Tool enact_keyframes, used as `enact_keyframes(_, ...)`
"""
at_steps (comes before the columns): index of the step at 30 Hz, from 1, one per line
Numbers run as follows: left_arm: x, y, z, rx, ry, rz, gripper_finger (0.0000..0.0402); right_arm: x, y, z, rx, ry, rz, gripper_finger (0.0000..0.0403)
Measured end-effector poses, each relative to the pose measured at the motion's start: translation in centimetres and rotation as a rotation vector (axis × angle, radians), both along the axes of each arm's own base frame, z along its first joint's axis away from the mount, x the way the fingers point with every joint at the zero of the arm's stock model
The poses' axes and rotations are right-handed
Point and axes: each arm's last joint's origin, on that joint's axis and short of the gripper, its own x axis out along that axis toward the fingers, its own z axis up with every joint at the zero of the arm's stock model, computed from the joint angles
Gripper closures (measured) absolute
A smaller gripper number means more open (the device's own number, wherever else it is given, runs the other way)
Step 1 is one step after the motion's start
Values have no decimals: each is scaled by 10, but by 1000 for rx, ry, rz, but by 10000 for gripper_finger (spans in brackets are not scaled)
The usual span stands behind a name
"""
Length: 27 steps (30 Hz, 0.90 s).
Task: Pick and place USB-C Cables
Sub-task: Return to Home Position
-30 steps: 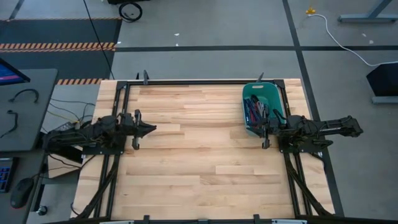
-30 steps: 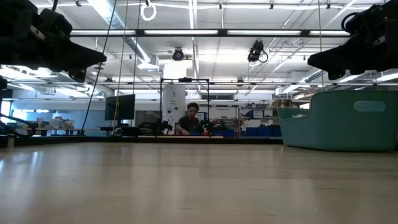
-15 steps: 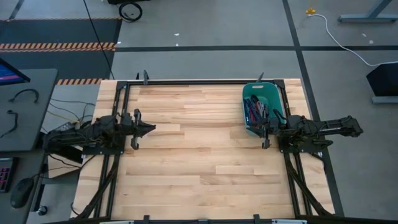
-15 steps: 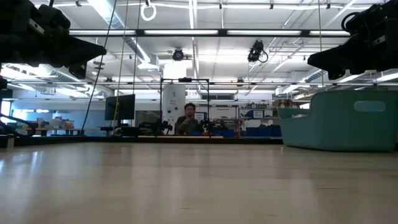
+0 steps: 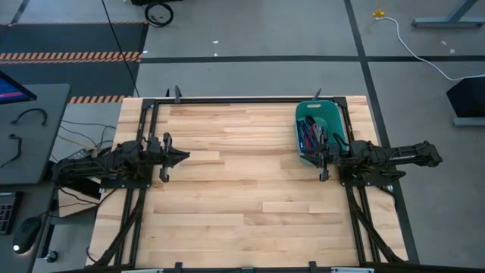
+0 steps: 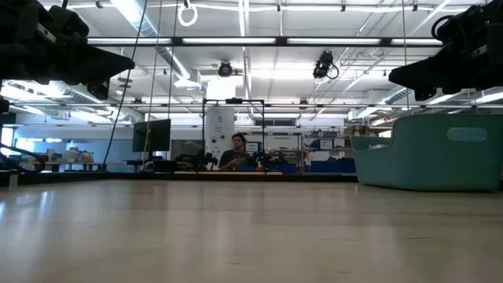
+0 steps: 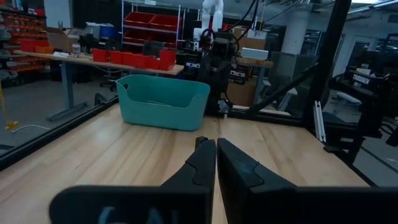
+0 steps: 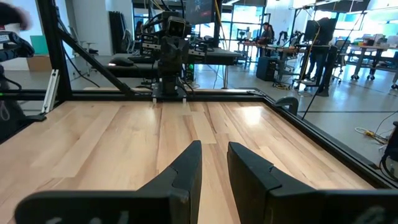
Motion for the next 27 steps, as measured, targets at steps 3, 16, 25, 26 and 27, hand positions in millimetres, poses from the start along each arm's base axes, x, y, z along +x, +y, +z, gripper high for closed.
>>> enact_keyframes(3,0,0,0,0,-1,0,383,0,0,0,0,0,0,321)
enact_keyframes(16,0,0,0,0,-2,0,371,0,0,0,0,0,0,321)
enact_keyframes(25,0,-2,0,0,-2,-19,379,0,0,0,0,0,0,321)
enact_keyframes(26,0,-3,0,0,-2,-29,378,0,0,0,0,0,0,321)
enact_keyframes(27,0,-4,0,0,-2,-38,376,0,0,0,0,0,0,321)
